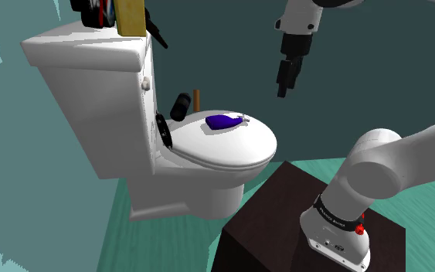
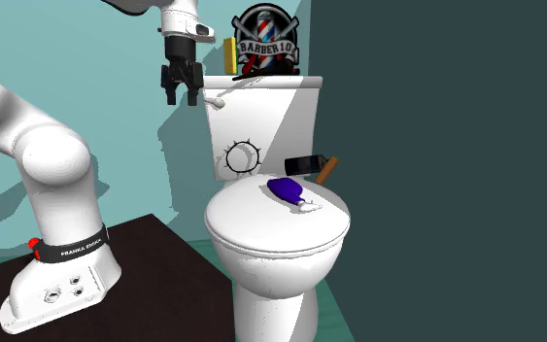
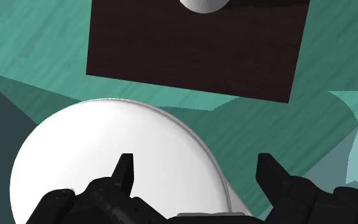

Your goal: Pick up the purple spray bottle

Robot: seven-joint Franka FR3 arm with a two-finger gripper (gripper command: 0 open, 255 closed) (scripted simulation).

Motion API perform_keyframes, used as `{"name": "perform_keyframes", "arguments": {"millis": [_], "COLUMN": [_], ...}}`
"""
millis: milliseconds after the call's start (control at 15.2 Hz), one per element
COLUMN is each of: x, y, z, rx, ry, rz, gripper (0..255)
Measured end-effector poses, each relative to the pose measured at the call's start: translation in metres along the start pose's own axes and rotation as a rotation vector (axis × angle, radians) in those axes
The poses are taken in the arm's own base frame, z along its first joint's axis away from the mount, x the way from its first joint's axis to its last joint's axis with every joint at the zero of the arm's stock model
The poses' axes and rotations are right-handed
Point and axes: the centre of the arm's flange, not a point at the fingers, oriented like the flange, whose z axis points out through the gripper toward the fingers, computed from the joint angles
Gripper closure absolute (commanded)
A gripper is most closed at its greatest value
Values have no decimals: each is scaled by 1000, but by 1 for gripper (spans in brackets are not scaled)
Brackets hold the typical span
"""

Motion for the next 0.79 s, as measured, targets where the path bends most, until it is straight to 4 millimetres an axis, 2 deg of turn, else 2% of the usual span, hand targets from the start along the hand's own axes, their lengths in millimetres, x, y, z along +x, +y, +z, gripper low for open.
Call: {"name": "perform_keyframes", "arguments": {"millis": [132, 264, 792], "x": [2, 10, 57], "y": [5, 19, 90], "z": [3, 16, 76], "rx": [1, 4, 15], "ry": [1, 5, 28], "rz": [-13, -59, -293], "gripper": [0, 0, 0]}}
